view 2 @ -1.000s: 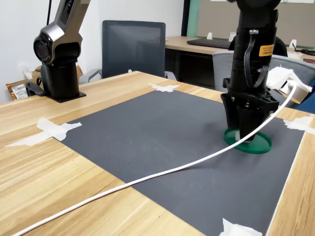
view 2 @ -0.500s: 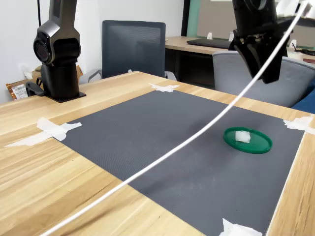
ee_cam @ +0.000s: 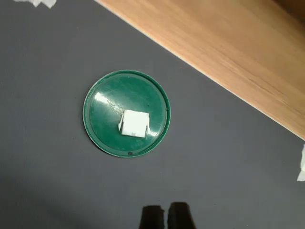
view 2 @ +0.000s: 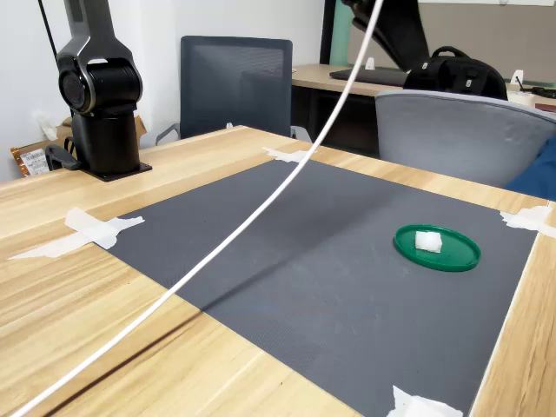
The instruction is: Grasp a white terminal and put it in the green lid.
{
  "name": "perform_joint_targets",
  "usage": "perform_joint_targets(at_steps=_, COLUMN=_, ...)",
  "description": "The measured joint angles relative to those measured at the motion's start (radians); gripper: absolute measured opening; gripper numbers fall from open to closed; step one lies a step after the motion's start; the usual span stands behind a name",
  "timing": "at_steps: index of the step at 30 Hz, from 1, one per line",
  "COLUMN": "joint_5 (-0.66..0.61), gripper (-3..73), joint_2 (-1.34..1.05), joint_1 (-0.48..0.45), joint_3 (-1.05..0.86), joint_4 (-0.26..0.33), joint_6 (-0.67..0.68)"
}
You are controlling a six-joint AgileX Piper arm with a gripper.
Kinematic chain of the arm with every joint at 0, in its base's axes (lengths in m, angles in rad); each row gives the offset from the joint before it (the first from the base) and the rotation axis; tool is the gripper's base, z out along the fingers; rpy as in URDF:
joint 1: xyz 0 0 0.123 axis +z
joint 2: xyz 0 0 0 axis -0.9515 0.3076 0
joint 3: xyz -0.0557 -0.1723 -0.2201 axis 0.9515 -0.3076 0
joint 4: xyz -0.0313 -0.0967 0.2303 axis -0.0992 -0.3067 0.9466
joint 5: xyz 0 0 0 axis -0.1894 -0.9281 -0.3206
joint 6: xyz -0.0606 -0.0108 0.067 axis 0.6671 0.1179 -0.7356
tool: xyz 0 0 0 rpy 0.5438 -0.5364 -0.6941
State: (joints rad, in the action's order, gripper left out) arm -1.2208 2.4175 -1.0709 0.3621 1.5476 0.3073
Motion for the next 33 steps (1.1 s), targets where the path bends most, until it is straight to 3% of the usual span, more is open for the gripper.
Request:
perform_joint_targets(at_steps=8, joint_5=0.307, gripper=-2.7, joint_2=-0.245, joint_1=-0.007, joint_3=-0.269, joint_4=0.009, joint_6=-0.149)
perform_joint_targets(at_steps=13, joint_5=0.404, gripper=-2.7, joint_2=-0.41, joint_1=-0.109, joint_3=-0.389, joint_4=0.053, joint_6=-0.288)
perform_joint_targets(at_steps=19, joint_5=0.431, gripper=-2.7, joint_2=-0.592, joint_1=-0.212, joint_3=-0.522, joint_4=0.081, joint_6=-0.366)
perform_joint_targets(at_steps=33, joint_5=0.426, gripper=-2.8, joint_2=-0.967, joint_1=-0.22, joint_3=-0.86, joint_4=0.081, joint_6=-0.312)
